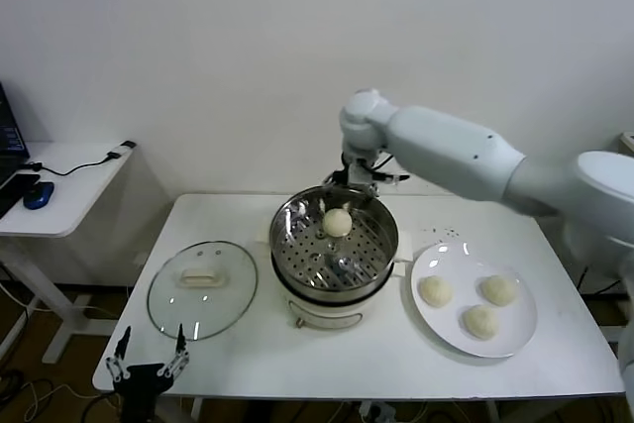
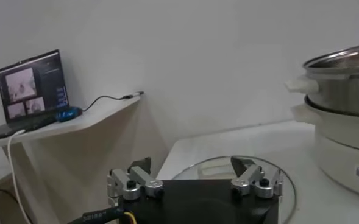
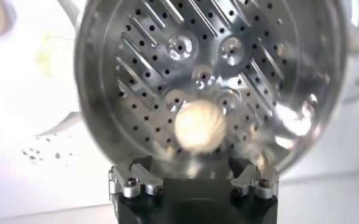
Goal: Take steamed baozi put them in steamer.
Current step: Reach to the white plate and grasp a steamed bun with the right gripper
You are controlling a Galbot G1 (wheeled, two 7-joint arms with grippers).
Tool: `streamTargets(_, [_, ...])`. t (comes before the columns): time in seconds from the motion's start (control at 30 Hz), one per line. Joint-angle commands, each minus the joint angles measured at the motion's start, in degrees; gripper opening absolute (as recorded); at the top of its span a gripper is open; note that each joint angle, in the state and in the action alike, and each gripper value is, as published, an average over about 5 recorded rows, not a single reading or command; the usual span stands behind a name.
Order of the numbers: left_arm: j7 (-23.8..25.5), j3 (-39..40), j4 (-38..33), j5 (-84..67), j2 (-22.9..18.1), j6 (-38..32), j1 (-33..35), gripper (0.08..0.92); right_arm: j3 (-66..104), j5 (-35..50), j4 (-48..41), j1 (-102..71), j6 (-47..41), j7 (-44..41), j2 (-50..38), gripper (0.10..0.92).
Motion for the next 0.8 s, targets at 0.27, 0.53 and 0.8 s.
streamTargets(0.27, [0.1,-0.3,-2.3,-1.2,0.0,0.0,1.2,0.823,-16.4,38.9,5.1,12.4,-37.9,3.2,-18.7,0.823])
streamTargets(0.53, [0.2,-0.8,-2.1,-1.8,0.1,-0.2,1.5,0.823,-15.9,40.2,5.9,3.9,-43.0,2.4,-24.4,0.823])
streamTargets(0.8, [0.8,-1.1,-1.7,-2.0,0.2,-0.8,1.7,0.823,-12.3,30.8,4.9,-7.2,-42.6,1.2,-25.2,0.823])
